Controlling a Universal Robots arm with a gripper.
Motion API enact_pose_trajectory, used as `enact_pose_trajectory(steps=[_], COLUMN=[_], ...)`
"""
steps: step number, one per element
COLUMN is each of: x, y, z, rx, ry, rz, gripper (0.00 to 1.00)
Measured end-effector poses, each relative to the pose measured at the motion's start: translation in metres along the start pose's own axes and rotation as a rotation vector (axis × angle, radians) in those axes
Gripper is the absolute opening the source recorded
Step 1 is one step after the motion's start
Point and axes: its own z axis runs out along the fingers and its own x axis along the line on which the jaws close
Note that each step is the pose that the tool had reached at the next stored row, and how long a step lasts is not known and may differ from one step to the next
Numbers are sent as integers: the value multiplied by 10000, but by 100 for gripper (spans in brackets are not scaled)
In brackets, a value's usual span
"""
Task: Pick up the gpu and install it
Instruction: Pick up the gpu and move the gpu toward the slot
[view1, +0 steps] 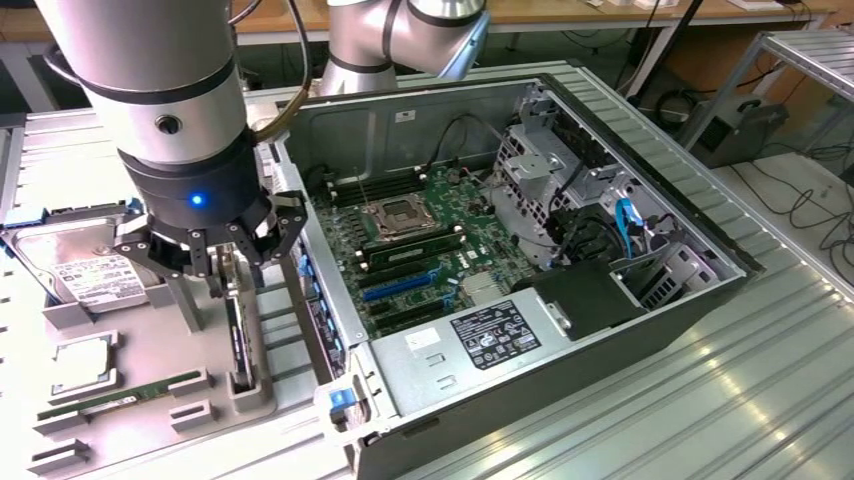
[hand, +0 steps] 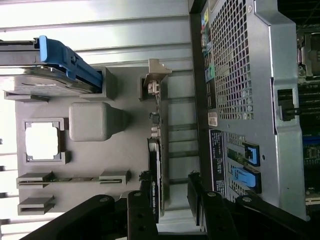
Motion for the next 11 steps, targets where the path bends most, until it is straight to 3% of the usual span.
enact_pose_trajectory(steps=[11], x=[31], y=[16], z=[46], rx=[0], ry=[0], rz=[0], gripper=[42])
